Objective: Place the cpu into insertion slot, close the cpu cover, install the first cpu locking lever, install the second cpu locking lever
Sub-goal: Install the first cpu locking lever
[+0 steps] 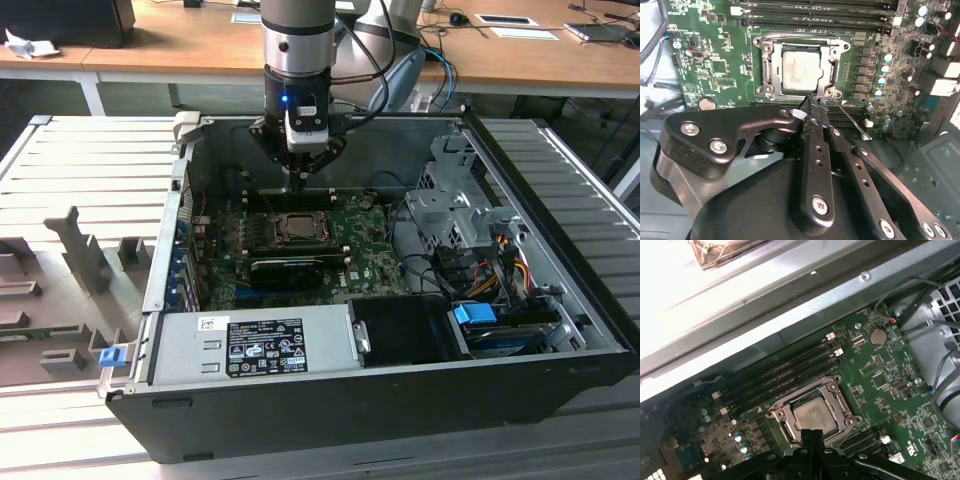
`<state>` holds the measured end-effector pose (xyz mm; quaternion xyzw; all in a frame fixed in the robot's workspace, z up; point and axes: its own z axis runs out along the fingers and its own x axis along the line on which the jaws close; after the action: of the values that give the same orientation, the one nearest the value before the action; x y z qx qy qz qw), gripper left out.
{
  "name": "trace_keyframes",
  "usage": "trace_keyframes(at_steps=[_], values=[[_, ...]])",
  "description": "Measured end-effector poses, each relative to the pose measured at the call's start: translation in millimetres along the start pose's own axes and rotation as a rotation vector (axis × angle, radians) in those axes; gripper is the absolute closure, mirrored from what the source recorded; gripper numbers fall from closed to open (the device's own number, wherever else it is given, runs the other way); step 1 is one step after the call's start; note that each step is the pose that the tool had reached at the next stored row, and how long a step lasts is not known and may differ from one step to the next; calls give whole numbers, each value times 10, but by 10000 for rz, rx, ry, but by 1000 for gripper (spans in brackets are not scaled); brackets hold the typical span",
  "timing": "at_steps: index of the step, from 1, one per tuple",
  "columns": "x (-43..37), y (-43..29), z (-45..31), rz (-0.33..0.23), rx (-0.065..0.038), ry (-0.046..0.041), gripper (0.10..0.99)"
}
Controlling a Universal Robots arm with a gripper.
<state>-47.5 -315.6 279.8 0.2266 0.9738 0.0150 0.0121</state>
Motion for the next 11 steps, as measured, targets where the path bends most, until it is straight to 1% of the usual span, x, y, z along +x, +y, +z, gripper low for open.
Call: trace_keyframes(at_steps=[3, 6, 9, 10, 11], values=[[0, 0, 0, -302, -5, 10, 980], [0, 0, 0, -846, -14, 30, 980], [0, 0, 0, -1164, -20, 41, 980], [0, 0, 0, -1407, -24, 49, 980], [0, 0, 0, -1525, -26, 53, 980]])
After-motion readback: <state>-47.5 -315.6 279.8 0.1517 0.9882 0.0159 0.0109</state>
